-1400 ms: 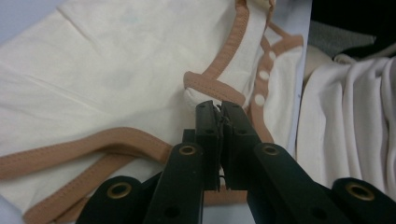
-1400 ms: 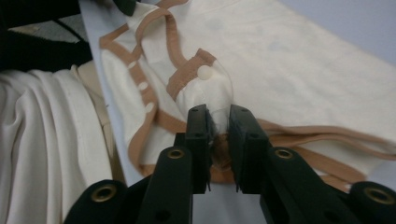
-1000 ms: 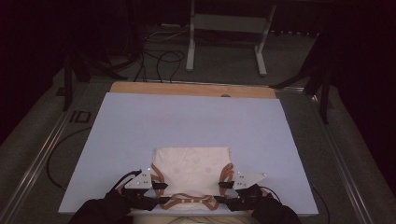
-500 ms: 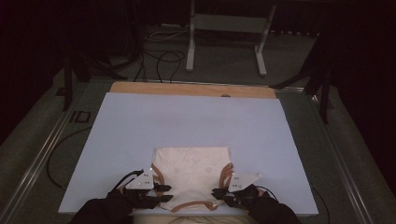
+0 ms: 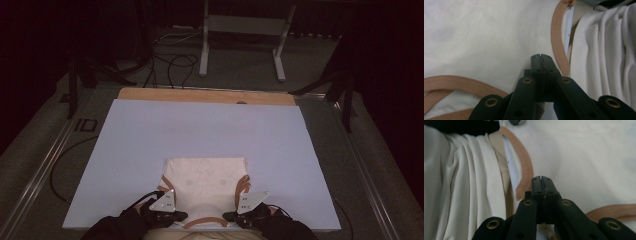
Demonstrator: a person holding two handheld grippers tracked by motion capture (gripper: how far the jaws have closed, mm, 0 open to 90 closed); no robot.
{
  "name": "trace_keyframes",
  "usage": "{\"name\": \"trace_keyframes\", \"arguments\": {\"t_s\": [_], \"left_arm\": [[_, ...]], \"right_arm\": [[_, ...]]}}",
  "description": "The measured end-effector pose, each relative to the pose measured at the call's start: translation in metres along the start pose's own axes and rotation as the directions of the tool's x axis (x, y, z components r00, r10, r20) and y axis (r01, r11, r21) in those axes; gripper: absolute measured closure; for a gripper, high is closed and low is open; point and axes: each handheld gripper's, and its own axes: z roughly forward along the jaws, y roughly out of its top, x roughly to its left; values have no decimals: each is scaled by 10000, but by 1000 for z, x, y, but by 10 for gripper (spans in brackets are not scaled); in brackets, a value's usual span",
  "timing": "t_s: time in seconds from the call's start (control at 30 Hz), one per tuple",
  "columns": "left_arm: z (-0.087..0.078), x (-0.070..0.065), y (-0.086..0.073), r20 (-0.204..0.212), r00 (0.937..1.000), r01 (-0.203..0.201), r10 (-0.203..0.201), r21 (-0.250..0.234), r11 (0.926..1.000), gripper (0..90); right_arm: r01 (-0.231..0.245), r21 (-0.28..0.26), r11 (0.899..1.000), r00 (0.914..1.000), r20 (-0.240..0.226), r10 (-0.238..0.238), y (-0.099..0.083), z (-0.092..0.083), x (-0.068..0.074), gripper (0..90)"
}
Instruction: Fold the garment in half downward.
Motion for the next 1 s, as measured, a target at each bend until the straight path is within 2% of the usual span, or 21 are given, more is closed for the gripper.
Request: {"name": "trace_keyframes", "arguments": {"t_s": [0.1, 0.23, 0.4, 0.47, 0.5, 0.53, 0.57, 0.7, 0.8, 0.83, 0.87, 0.93, 1.0], "left_arm": [[0, 1, -1, 25, 10000, 40, -40, 6, 10000, 900], [0, -1, -2, -48, 10000, 36, -36, -4, 10000, 900], [0, -3, 0, -218, 9994, -279, 283, 170, 9995, 900], [-1, -2, -1, -23, 9999, -124, 124, -13, 9999, 900], [-3, -1, -1, 76, 10000, -61, 64, -285, 9996, 887], [-6, 1, 0, 140, 9999, 87, -80, -533, 9985, 832], [-10, 2, 1, -11, 9999, 159, -161, -740, 9971, 825], [-29, 10, 7, -752, 9962, 325, -439, -1466, 9887, 713], [-39, 17, 11, -1084, 9927, 339, -530, -1710, 9847, 669], [-41, 19, 12, -1168, 9916, 343, -549, -1715, 9846, 647], [-42, 22, 12, -1360, 9891, 318, -558, -1729, 9844, 628], [-44, 29, 13, -1590, 9840, 502, -798, -1820, 9820, 623], [-45, 39, 13, -1913, 9750, 777, -1128, -1818, 9803, 616]], "right_arm": [[13, 123, 9999, 10000, -97, -11, -2, 1, 1, 900], [-31, 20, 10000, 9999, -110, 31, -6, 0, 2, 900], [-235, -50, 9997, 9996, -139, 234, -7, 0, 2, 900], [-191, -30, 9998, 9998, -104, 190, -6, -1, 2, 898], [-193, -89, 9998, 9998, -82, 192, -5, -1, 1, 883], [-212, -214, 9995, 9998, -36, 212, -5, -2, 0, 855], [-490, -270, 9984, 9988, -90, 488, -3, -5, 1, 848], [-576, -806, 9951, 9980, 216, 596, 2, -14, -6, 769], [-589, -992, 9933, 9960, 605, 651, 7, -21, -11, 731], [-606, -1076, 9924, 9954, 681, 681, 9, -23, -13, 686], [-624, -1084, 9922, 9940, 824, 715, 11, -25, -16, 656], [-671, -1294, 9893, 9912, 1048, 810, 15, -30, -20, 655], [-640, -1413, 9879, 9887, 1257, 820, 20, -34, -24, 604]]}}
